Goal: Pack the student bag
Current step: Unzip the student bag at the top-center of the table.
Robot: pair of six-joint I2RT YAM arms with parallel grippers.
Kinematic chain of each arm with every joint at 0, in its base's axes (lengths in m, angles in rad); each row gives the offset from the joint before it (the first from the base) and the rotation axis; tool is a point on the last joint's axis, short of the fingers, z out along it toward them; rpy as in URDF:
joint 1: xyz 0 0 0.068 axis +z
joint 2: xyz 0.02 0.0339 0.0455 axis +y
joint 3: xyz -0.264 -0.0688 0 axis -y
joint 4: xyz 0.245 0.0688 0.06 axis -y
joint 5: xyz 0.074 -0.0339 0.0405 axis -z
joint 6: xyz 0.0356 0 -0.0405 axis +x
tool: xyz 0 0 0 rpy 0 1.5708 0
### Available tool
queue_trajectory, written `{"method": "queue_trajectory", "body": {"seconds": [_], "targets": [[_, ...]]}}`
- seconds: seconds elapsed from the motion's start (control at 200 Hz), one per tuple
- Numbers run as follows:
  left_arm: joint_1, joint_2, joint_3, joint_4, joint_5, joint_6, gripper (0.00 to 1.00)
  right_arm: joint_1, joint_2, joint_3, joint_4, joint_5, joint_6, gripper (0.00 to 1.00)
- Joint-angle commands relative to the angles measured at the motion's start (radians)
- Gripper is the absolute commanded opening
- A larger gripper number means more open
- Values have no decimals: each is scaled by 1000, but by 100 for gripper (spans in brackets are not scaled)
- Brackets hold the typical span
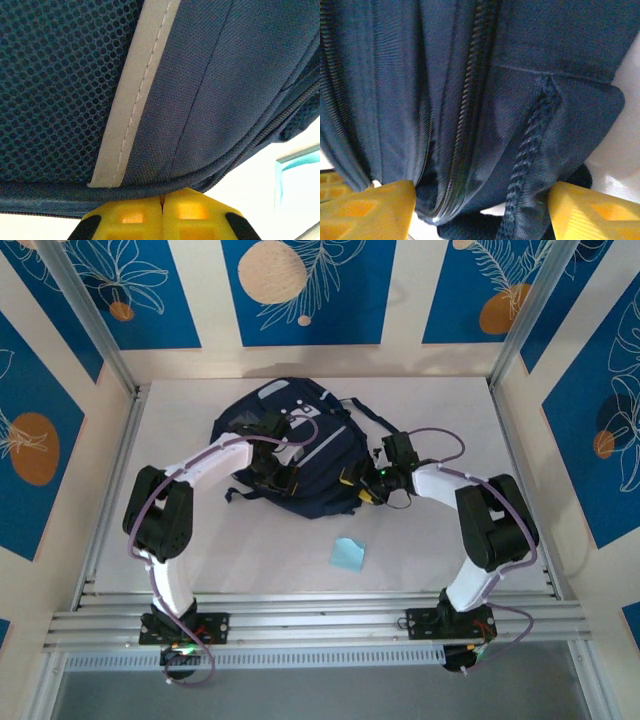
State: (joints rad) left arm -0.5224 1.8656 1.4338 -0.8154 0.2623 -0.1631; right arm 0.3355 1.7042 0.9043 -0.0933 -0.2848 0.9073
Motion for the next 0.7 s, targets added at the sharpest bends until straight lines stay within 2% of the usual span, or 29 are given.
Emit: {"method": "queue_trajectory", "body": {"seconds": [0.0,0.035,0.07,0.285,0.36,0.435,0.585,0.695], "targets": [[-11,-3,-18,51,22,-11,0,18,42,-18,115,8,81,36],[-10,-4,-25,48,12,-1,0,16,52,-20,127,15,86,16],[-10,-4,-30,37,-7,13,0,13,55,-21,125,28,86,0],[23,-12,-85,-73,-174,65,0,-18,12,-39,69,97,42,0],[54,-31,-107,-91,-245,50,0,-23,0,-47,65,101,40,0],[93,-40,-117,-101,-366,23,1,-23,-1,-49,62,101,36,0],[158,-24,-97,-105,-502,-11,2,-11,2,-45,58,104,35,0],[160,-7,-58,-118,-534,6,4,-3,1,-41,62,105,36,0]]}}
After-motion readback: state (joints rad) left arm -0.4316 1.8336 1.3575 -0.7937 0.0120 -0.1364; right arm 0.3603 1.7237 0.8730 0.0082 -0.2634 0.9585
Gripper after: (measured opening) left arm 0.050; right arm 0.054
